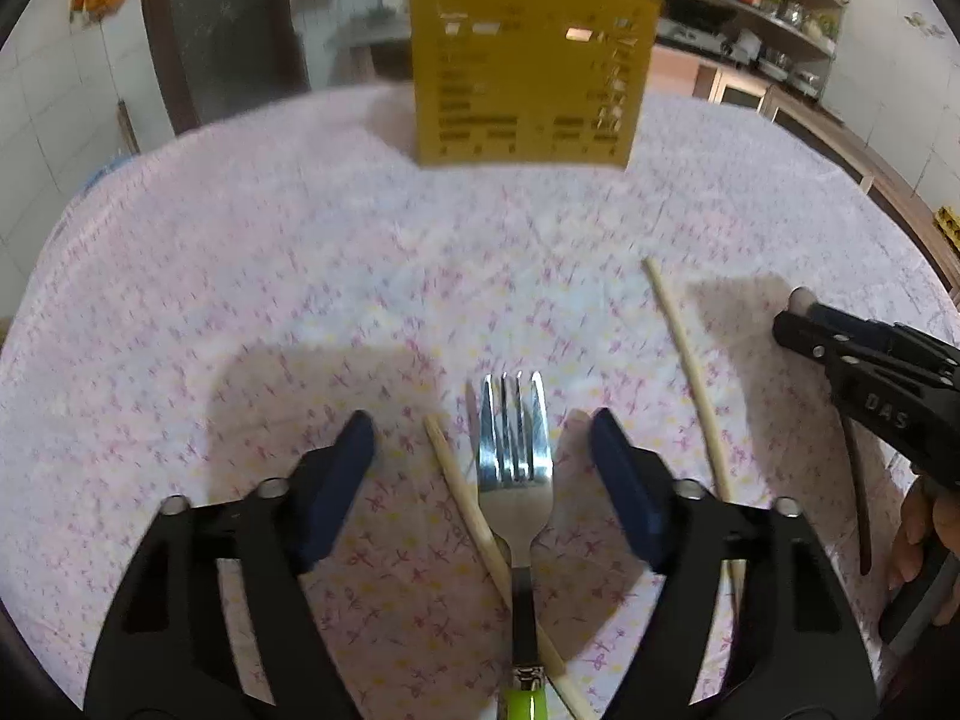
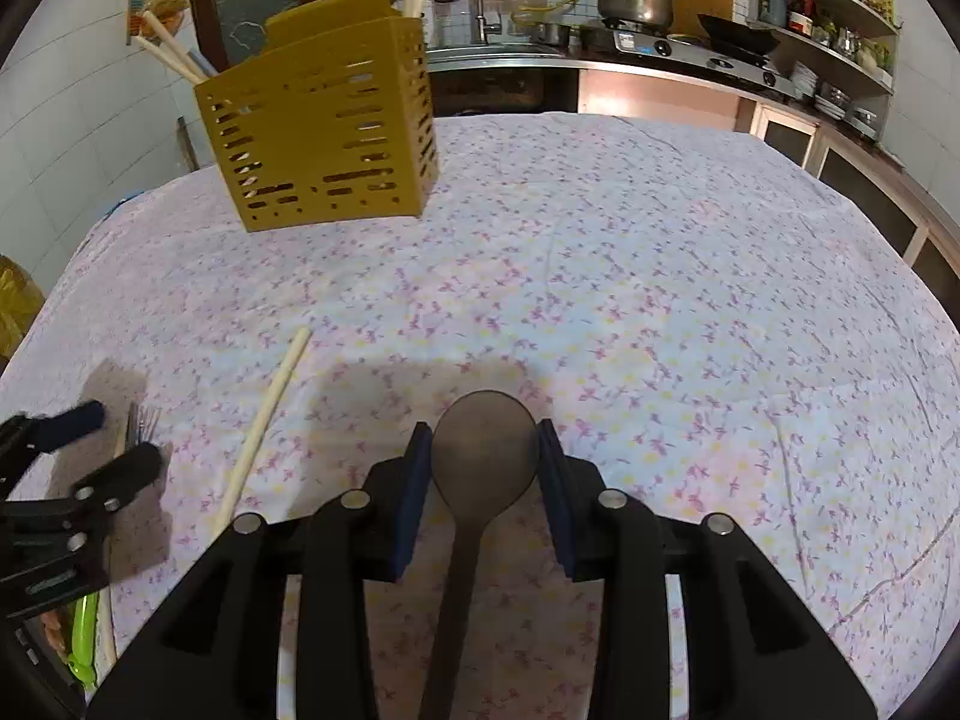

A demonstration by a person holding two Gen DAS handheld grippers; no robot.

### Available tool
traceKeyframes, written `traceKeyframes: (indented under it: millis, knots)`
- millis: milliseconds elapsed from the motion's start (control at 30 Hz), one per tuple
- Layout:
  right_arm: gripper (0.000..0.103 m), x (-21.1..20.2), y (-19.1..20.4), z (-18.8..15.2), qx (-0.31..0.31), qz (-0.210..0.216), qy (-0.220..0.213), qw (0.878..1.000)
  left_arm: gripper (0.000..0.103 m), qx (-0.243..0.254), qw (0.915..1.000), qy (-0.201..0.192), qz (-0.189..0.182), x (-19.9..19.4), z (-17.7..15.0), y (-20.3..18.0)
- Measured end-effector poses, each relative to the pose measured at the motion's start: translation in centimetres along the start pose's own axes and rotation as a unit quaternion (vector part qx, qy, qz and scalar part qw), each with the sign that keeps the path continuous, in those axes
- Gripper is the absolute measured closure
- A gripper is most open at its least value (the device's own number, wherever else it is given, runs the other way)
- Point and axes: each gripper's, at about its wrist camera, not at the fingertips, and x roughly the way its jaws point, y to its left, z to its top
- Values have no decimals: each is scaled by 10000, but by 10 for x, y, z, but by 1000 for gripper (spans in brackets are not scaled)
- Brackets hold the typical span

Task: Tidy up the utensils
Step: 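Hold the spoon in the right gripper while the left gripper grasps the green-handled fork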

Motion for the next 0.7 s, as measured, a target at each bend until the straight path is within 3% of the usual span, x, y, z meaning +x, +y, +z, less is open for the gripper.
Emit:
traceKeyframes:
  millis: [100, 233, 467, 700]
  knots:
    - [68, -1, -2, -2, -6, 19, -28, 10000, 41, -57, 10000, -31, 5, 0, 2, 0]
    - [68, -3, -2, -4, 1, 22, -39, 10000, 62, -92, 9999, -14, -51, 1, 7, -1]
    - [68, -4, -1, -6, -45, -7, -35, 10000, 66, 27, 9999, -33, -133, 2, 9, -5]
    - [68, -10, 6, -6, -172, -43, -170, 9997, 84, -30, 9996, -165, -206, -5, 13, -1]
